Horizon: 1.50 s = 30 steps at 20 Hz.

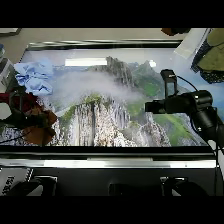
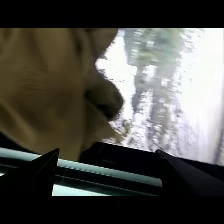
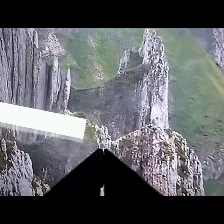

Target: Fold the clothes and pants, and hang the long-sleeved shirts on hangers.

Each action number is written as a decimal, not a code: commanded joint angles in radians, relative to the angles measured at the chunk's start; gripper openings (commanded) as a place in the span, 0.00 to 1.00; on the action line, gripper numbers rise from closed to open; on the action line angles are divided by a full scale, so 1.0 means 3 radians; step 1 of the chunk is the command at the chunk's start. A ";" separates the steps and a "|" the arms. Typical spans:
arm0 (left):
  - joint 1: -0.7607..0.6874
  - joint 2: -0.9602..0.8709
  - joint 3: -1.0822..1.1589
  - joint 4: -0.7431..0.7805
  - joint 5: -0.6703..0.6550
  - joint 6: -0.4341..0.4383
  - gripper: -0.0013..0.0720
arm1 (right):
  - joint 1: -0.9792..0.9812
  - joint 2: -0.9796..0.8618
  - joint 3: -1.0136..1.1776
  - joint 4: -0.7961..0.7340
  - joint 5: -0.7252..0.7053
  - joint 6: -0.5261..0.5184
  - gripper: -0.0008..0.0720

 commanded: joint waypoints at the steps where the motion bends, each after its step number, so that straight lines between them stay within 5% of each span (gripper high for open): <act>1: 0.0506 -0.0006 -0.0097 0.0207 0.0359 -0.0113 1.00 | 0.0004 0.0003 0.0003 0.0009 -0.0047 0.0089 0.06; 5: 0.1217 -0.0122 -0.0332 -0.0263 0.0800 0.0057 1.00 | 0.0004 0.0003 0.0003 0.0009 -0.0057 0.0088 0.06; 10: 0.1265 -0.0575 -0.0435 -0.0476 0.1223 0.0239 0.99 | 0.0004 0.0003 0.0003 0.0039 -0.0088 0.0089 0.06; 11: 0.1242 -0.0643 -0.0435 -0.0530 0.1231 0.0240 0.78 | 0.0004 0.0003 0.0003 0.0064 -0.0107 0.0089 0.06; 12: 0.1222 -0.0685 -0.0435 -0.0628 0.1214 0.0249 0.34 | 0.0004 0.0003 0.0003 0.0088 -0.0128 0.0089 0.06; 13: 0.1198 -0.0692 -0.0434 -0.0809 0.1213 0.0369 0.05 | 0.0004 0.0003 0.0003 0.0097 -0.0150 0.0094 0.06; 18: 0.0692 -0.0635 -0.0027 -0.2354 0.1039 0.1289 0.04 | 0.0004 0.0010 0.0004 0.0069 -0.0324 0.0175 0.14; 23: -0.0599 -0.0676 0.0537 -0.2839 0.1704 0.1280 0.04 | 0.0004 0.0205 0.0004 -0.0511 -0.0608 0.0429 0.14; 27: -0.1495 -0.1043 0.0624 -0.2873 0.2296 0.0971 0.04 | 0.0004 0.0481 0.0004 -0.1230 -0.0824 0.0601 0.14; 30: -0.1970 -0.1592 0.0626 -0.3110 0.2384 0.0963 0.04 | 0.0004 0.0659 0.0004 -0.1696 -0.0942 0.0710 0.45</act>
